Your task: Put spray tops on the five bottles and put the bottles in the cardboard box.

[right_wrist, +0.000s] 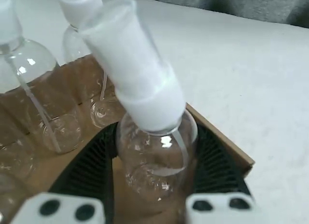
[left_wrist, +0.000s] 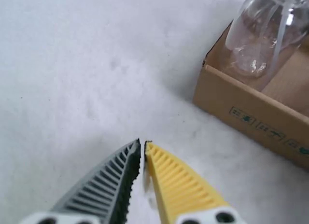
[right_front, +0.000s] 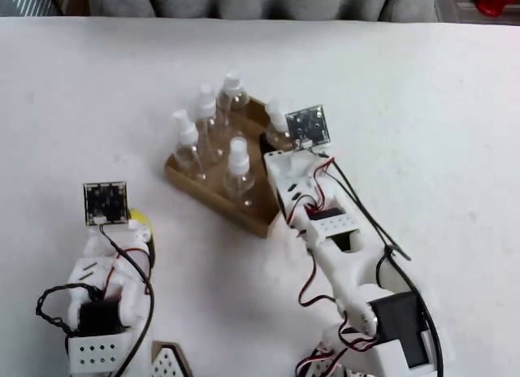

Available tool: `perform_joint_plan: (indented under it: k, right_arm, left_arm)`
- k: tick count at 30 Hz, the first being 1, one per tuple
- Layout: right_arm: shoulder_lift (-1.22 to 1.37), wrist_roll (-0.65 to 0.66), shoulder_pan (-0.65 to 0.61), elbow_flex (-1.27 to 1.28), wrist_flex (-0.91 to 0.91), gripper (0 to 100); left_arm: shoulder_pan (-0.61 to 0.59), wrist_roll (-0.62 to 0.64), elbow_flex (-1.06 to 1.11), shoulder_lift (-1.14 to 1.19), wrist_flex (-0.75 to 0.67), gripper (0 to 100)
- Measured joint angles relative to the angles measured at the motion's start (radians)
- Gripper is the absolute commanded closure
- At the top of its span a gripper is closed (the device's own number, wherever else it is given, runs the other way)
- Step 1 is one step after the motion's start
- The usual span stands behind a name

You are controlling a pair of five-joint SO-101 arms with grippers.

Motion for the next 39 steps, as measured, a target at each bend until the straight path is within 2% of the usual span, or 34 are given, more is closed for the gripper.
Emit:
perform_joint_plan:
  k: [6,13,19,39]
  right_arm:
    - [0.0,0.0,-0.002,0.0,0.0,90.0]
    - [-0.002,0.0,-0.009,0.009,-0.002,86.8]
    - [-0.003,0.069,-0.017,0.012,-0.002,80.9]
    - [-0.003,0.049,-0.029,0.023,-0.002,80.3]
  left_arm:
    - [0.0,0.0,0.0,0.0,0.0,98]
    - [0.0,0.0,0.0,0.0,0.0,98]
    - [0.0,0.0,0.0,0.0,0.0,98]
    - [0.0,-0.003,0.0,0.0,0.0,98]
